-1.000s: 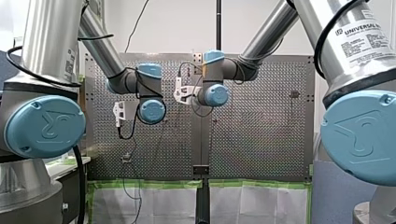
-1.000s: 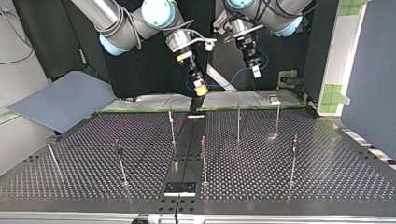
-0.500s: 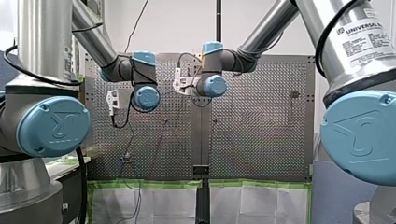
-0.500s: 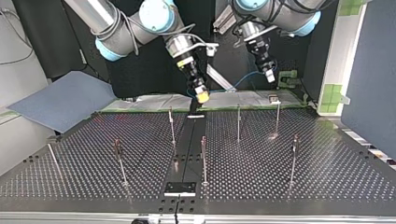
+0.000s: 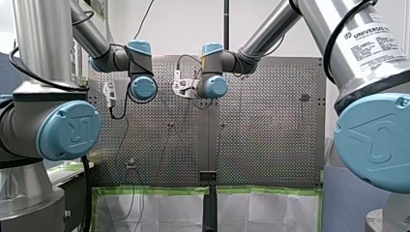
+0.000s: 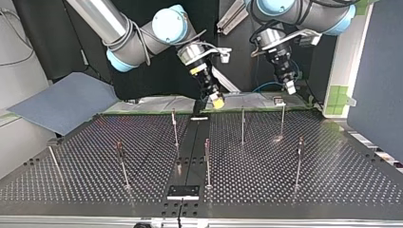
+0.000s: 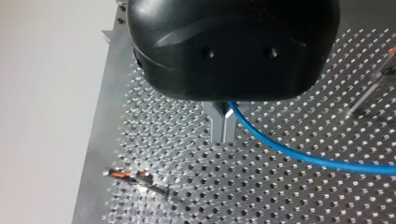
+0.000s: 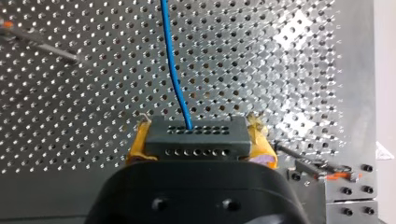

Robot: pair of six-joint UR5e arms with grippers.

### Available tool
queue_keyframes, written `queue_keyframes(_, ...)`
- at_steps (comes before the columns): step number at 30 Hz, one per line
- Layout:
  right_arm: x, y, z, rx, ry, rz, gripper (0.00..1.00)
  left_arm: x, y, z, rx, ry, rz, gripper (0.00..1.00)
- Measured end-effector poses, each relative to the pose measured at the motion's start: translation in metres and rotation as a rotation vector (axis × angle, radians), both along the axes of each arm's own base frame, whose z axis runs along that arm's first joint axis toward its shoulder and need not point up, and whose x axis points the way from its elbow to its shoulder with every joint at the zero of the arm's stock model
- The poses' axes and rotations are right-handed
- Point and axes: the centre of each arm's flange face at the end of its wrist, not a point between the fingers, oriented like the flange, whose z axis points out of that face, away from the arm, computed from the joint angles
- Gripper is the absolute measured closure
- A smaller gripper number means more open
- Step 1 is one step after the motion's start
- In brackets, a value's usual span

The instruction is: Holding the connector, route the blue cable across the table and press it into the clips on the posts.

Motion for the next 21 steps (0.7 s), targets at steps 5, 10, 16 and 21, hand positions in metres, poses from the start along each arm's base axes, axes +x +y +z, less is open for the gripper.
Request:
queue_keyframes(5,0.006,-0.002,0.015,0.005,-0.006,0.005,1.00,0.016,0.008,0.003,0.005,0.008,0.000,1.00)
queue_keyframes(10,0.013,-0.003,0.029,0.004,-0.009,0.010,1.00,0.030,0.018,0.006,0.008,0.009,0.000,1.00)
queue_keyframes(16,0.021,-0.006,0.050,-0.006,-0.031,0.015,1.00,0.047,0.030,0.019,0.004,-0.014,-0.001,1.00)
queue_keyframes(21,0.028,-0.011,0.064,-0.014,-0.056,0.018,1.00,0.062,0.040,0.035,-0.005,-0.046,-0.008,1.00)
